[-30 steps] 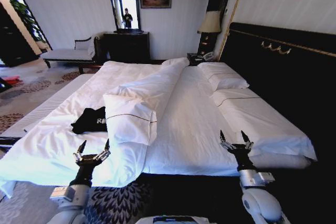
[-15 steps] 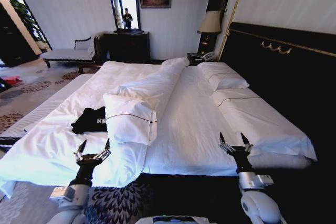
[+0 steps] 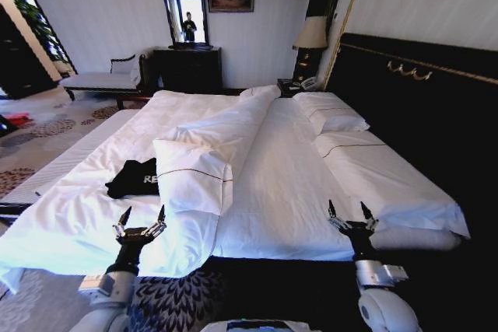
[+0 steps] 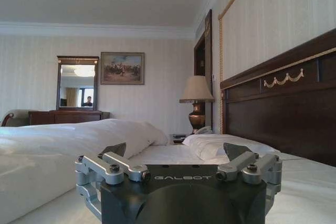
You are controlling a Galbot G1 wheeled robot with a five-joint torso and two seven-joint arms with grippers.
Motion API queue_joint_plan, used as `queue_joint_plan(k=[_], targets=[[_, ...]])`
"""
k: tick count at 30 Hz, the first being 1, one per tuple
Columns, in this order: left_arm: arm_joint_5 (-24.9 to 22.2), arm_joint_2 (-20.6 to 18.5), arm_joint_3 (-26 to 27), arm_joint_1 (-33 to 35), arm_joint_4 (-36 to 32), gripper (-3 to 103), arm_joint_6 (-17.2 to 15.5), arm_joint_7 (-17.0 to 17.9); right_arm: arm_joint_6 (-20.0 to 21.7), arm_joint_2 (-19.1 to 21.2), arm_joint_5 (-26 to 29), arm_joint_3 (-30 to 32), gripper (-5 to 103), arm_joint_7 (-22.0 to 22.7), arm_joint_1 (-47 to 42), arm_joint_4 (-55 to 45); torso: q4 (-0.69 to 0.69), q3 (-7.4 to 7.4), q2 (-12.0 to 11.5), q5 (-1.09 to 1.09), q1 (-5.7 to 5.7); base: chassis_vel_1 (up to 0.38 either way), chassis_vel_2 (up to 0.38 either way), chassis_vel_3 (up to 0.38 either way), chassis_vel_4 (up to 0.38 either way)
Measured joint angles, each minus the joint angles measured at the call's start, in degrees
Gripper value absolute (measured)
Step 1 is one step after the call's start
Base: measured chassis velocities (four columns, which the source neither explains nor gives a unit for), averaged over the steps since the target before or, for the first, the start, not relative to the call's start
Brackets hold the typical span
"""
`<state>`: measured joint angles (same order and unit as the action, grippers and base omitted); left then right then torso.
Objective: Fold the clothes on the bed.
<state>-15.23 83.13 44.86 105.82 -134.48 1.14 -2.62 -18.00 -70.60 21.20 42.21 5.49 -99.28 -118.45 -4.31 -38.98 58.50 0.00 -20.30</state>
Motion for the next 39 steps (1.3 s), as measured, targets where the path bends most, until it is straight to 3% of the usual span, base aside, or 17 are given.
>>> queue_joint_plan(k=[39], targets=[[-0.79,-0.25,1.06,-0.47,0.43,100,0.02,0.05,-0.15,-0.26,-0.58,-1.53,100,-0.01,2.31,3.52,-0.02,0.0,0.0,-0.01,-0.01,0.039,0.1,-0.042,-0.101]])
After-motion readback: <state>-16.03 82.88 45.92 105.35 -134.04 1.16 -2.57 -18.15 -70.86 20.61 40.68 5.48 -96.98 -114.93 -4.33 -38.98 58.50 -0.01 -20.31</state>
